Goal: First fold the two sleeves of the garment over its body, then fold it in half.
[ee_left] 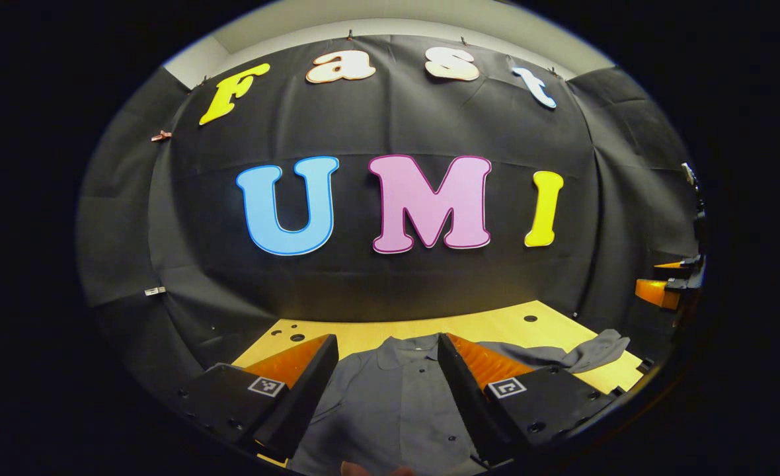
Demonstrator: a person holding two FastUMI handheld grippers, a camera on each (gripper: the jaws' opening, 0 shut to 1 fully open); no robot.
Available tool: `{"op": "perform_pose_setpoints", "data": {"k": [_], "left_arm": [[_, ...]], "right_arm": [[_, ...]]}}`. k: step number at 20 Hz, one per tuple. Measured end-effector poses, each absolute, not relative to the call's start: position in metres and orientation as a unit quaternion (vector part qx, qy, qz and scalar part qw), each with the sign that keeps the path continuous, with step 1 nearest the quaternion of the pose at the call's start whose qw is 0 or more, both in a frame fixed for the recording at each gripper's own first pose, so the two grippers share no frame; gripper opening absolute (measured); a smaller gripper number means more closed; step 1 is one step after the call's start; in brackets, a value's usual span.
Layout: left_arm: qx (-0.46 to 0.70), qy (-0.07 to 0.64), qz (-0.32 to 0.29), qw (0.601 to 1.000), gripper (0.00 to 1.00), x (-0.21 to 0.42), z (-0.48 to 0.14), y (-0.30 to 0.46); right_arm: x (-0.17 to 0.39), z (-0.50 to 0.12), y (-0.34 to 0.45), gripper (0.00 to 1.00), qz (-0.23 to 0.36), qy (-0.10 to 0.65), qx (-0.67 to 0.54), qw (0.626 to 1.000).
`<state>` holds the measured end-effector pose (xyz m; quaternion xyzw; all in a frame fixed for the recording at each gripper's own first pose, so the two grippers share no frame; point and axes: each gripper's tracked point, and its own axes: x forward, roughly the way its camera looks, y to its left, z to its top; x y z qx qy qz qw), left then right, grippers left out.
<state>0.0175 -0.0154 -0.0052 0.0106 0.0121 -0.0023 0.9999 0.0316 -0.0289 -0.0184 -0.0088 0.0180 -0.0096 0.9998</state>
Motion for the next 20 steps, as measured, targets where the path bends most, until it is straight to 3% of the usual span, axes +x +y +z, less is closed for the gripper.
{"op": "perform_pose_setpoints", "data": {"k": [6,20], "left_arm": [[0.0,0.035,0.007,0.999,0.96,0.015,-0.019,-0.021],[0.011,0.082,0.069,0.994,0.96,0.011,-0.035,-0.036]], "right_arm": [[0.074,-0.071,-0.091,0.98,-0.034,0.08,-0.013,0.996],[0.161,-0.29,-0.183,0.98,-0.025,0.283,0.033,0.958]]}}
